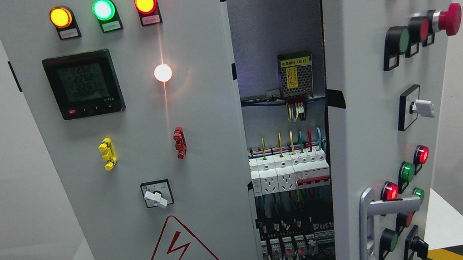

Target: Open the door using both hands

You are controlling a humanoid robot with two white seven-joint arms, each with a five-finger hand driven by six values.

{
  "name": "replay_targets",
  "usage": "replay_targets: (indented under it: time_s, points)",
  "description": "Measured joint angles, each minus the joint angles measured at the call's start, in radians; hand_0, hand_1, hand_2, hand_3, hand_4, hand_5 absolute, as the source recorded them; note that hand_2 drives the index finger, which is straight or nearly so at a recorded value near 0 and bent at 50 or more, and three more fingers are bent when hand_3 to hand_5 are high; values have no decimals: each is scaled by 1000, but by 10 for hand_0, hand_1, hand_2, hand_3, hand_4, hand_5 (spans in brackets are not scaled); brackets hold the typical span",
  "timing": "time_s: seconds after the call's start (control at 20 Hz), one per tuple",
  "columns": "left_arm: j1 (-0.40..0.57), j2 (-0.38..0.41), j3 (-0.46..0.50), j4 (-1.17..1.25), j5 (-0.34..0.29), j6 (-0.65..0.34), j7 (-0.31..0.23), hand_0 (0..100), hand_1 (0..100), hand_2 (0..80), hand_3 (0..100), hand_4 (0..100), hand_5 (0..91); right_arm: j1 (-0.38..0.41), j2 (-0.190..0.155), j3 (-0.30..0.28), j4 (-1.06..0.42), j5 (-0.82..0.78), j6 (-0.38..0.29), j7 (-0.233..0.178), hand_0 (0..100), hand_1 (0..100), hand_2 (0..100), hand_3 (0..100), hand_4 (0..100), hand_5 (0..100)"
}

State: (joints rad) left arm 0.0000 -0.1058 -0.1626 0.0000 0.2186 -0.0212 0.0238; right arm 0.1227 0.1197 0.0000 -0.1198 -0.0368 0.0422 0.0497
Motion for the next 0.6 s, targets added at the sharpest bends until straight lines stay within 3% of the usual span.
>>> replay_targets:
  time_s: [0.6]
  points:
    - [0,0,0,0,0,-3,0,0,0,0,0,0,0,0,0,0,0,0,0,0,191,0,0,0,0,0]
